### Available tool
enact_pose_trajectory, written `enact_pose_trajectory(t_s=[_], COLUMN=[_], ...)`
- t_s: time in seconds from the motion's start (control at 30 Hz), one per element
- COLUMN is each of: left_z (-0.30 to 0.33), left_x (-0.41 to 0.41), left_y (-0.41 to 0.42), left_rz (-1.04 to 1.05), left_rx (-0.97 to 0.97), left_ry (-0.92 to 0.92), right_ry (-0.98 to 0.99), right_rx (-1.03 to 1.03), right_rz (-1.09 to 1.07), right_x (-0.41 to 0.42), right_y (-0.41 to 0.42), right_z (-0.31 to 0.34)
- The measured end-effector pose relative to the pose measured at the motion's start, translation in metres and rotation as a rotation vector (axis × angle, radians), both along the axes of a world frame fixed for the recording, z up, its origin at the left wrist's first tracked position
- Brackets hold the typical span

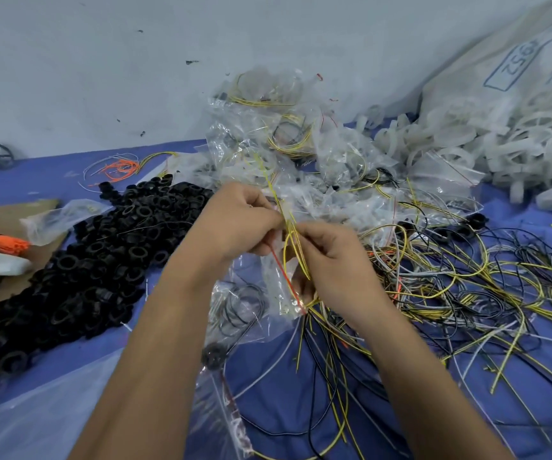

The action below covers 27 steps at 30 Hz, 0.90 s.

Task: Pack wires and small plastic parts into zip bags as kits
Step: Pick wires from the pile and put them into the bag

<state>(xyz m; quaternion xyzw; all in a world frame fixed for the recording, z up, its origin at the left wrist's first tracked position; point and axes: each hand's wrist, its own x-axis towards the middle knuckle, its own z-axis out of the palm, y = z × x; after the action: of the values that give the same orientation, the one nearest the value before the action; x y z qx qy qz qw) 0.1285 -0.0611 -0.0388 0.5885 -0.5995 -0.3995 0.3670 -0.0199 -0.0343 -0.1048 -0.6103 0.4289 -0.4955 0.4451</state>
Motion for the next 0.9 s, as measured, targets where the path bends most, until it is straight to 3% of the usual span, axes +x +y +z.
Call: enact_pose_trajectory(t_s=[0.27,0.37,0.43,0.57,0.73,0.83,0.9], left_z=[0.011,0.008,0.003,-0.007,-0.011,-0.011,-0.011], left_x=[0.015,0.005,-0.005,-0.022,-0.017,-0.005,0.002], left_y=[0.004,0.004,0.004,0.002,-0.003,-0.006,-0.007], left_rz=[-0.029,-0.060,-0.086,-0.141,-0.070,-0.021,-0.004], left_rx=[-0.008,-0.061,-0.087,-0.131,-0.119,-0.092,-0.068], left_ry=[-0.096,-0.145,-0.227,-0.470,-0.423,-0.453,-0.471], right_ry=[0.860,0.958,0.802,0.183,-0.454,-0.574,-0.495], right_rx=[-0.153,-0.152,-0.130,0.175,0.431,0.394,0.307], right_rz=[-0.122,-0.169,-0.123,0.027,0.210,0.072,-0.090], right_x=[-0.007,-0.003,-0.003,-0.006,-0.021,-0.020,-0.014], right_y=[-0.004,0.000,0.001,0.002,-0.005,-0.009,-0.009], right_z=[-0.009,-0.009,-0.005,0.002,0.004,0.003,0.001])
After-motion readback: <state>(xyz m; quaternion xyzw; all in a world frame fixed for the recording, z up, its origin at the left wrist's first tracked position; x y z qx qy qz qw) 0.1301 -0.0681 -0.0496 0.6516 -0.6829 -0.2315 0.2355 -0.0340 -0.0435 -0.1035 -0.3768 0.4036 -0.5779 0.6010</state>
